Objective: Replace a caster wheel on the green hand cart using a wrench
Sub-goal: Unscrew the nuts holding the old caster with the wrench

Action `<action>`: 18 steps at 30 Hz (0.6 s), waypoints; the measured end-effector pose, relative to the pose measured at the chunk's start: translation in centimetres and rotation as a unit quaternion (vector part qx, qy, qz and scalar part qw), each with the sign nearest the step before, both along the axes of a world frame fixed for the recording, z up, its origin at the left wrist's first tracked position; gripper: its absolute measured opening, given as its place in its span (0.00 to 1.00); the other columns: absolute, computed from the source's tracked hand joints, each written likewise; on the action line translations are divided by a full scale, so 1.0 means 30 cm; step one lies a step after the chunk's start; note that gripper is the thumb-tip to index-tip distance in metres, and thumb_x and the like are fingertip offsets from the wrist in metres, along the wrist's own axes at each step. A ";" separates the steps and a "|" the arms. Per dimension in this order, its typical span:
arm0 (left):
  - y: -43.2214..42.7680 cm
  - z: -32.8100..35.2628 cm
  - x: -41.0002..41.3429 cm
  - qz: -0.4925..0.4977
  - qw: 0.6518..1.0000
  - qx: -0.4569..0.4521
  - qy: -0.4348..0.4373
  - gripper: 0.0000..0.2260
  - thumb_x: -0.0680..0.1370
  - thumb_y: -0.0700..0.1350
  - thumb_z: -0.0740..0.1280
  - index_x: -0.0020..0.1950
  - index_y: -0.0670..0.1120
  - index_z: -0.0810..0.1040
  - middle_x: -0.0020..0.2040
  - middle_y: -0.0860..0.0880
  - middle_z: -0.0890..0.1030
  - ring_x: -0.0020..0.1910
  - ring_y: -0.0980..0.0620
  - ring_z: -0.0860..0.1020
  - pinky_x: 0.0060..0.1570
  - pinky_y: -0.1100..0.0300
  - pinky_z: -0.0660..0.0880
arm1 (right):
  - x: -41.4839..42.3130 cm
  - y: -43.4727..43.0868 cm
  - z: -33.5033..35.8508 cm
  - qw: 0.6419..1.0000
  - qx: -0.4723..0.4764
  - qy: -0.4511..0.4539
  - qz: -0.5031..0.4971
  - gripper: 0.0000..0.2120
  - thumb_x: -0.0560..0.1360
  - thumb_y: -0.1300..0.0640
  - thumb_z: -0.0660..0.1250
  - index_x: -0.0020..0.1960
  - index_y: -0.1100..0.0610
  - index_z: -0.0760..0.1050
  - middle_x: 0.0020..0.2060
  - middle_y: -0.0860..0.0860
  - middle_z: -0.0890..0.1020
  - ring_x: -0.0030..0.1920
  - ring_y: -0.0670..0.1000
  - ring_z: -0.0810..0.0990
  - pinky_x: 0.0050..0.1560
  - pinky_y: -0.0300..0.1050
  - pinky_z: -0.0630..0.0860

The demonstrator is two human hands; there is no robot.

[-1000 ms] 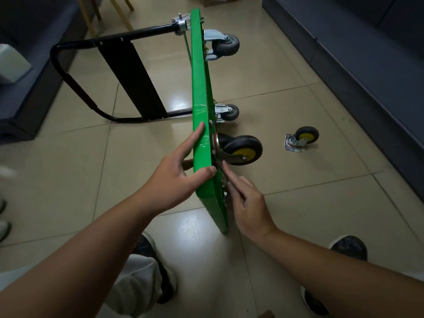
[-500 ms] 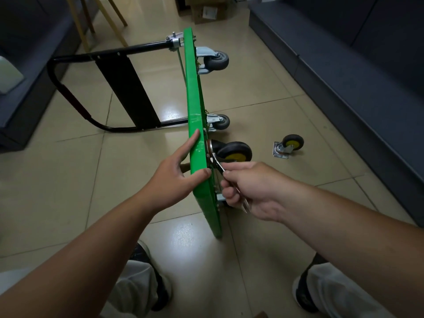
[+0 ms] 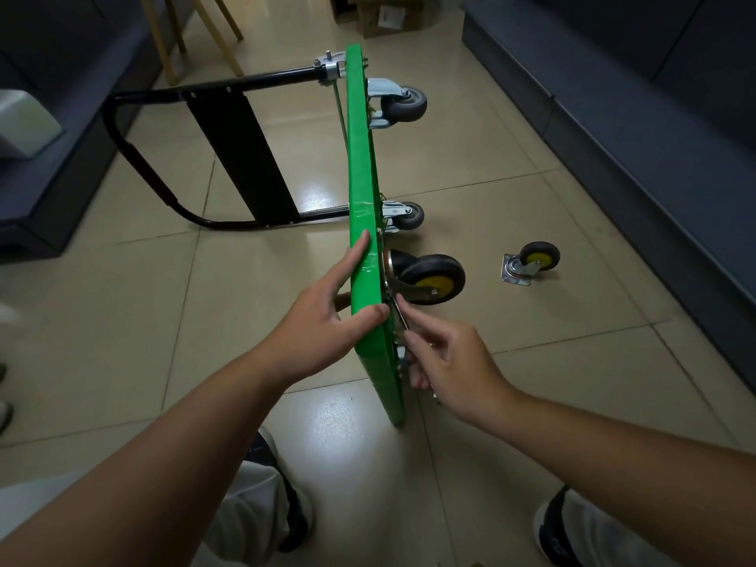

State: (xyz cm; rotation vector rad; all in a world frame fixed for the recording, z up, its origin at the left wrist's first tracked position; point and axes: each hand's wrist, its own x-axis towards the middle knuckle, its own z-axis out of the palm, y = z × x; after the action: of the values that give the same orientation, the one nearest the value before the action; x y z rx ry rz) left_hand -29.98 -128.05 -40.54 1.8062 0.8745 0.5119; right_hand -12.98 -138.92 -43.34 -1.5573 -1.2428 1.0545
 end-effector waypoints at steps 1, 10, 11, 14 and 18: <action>0.001 0.000 0.000 0.000 1.000 0.000 0.001 0.36 0.80 0.45 0.69 0.80 0.67 0.54 0.78 0.61 0.60 0.74 0.49 0.68 0.54 0.62 0.81 | 0.000 0.001 -0.042 0.999 0.033 -0.024 -0.005 0.26 0.83 0.63 0.61 0.75 0.41 0.65 0.41 0.58 0.81 0.36 0.52 0.79 0.41 0.52 0.80; -0.003 0.000 0.013 0.012 1.000 -0.005 0.002 0.37 0.79 0.46 0.71 0.79 0.68 0.56 0.79 0.59 0.61 0.73 0.48 0.70 0.56 0.55 0.82 | -0.008 -0.071 -0.105 0.998 0.025 -0.033 -0.047 0.25 0.83 0.63 0.59 0.73 0.39 0.68 0.40 0.51 0.77 0.35 0.45 0.76 0.39 0.39 0.76; -0.005 0.001 0.017 0.012 1.000 -0.004 0.000 0.37 0.79 0.46 0.71 0.79 0.68 0.56 0.80 0.59 0.61 0.72 0.48 0.71 0.56 0.54 0.82 | -0.001 -0.089 -0.081 0.998 -0.014 0.017 -0.055 0.23 0.83 0.63 0.59 0.72 0.41 0.70 0.37 0.51 0.76 0.32 0.45 0.74 0.36 0.38 0.73; -0.008 0.004 0.017 0.016 1.000 -0.007 -0.011 0.37 0.78 0.45 0.72 0.79 0.67 0.57 0.78 0.61 0.62 0.71 0.50 0.72 0.57 0.53 0.81 | 0.014 -0.056 0.008 0.968 -0.107 0.187 -0.127 0.18 0.83 0.64 0.60 0.66 0.47 0.77 0.34 0.52 0.73 0.28 0.47 0.70 0.28 0.37 0.68; -0.003 0.003 0.013 0.016 1.000 0.008 -0.009 0.37 0.78 0.44 0.73 0.80 0.67 0.58 0.78 0.60 0.65 0.71 0.54 0.73 0.62 0.53 0.79 | 0.026 0.056 0.182 0.925 -0.197 0.299 -0.131 0.13 0.84 0.63 0.59 0.64 0.52 0.75 0.33 0.53 0.71 0.26 0.47 0.69 0.23 0.35 0.63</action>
State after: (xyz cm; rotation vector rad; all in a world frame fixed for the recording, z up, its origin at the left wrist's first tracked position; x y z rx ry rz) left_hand -29.60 -128.14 -40.45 1.8023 0.8893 0.5571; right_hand -12.21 -137.25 -37.88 -1.4660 -0.4081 1.5117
